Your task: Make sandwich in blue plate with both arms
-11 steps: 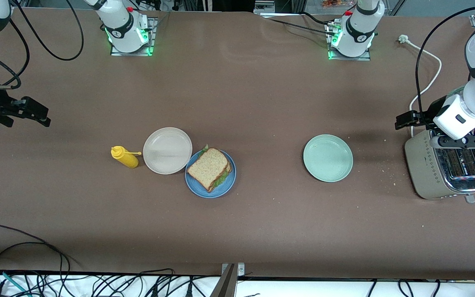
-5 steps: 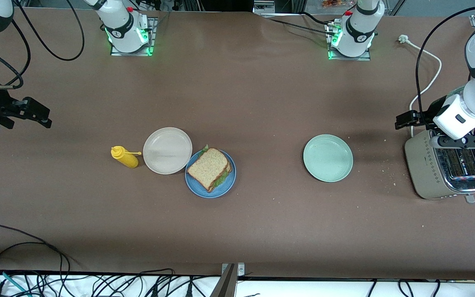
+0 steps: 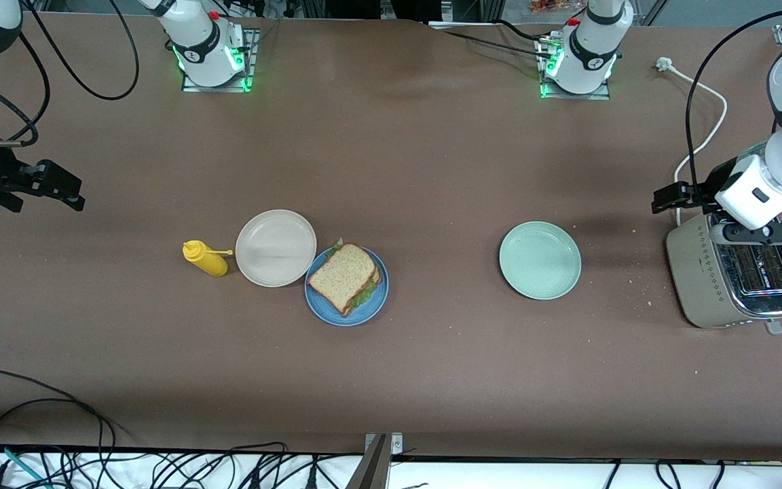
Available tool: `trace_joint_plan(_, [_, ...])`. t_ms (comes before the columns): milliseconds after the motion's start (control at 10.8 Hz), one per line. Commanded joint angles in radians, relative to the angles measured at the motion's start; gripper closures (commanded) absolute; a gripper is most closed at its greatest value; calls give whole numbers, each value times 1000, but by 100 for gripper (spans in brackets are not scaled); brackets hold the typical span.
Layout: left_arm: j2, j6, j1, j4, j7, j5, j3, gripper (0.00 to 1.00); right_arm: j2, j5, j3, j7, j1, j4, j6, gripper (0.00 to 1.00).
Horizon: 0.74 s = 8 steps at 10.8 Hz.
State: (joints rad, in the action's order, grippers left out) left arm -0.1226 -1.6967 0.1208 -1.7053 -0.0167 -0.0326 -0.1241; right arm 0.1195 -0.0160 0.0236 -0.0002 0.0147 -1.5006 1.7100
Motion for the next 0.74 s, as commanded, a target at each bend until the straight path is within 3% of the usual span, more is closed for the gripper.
trace_joint_plan(0, [15, 115, -4, 125, 21, -21, 9, 0, 8, -15, -7, -9, -4, 20, -6, 0])
trace_joint_plan(92, [17, 141, -16, 151, 21, -21, 15, 0, 8, -13, -7, -9, -2, 20, -6, 0])
trace_joint_plan(277, [26, 169, -110, 154, 14, -24, 114, 0, 6, -15, -2, -8, 1, 20, -6, 0])
trace_joint_plan(646, [52, 172, -116, 124, 26, -26, 119, 0, 6, -13, -5, -8, -1, 20, -6, 0])
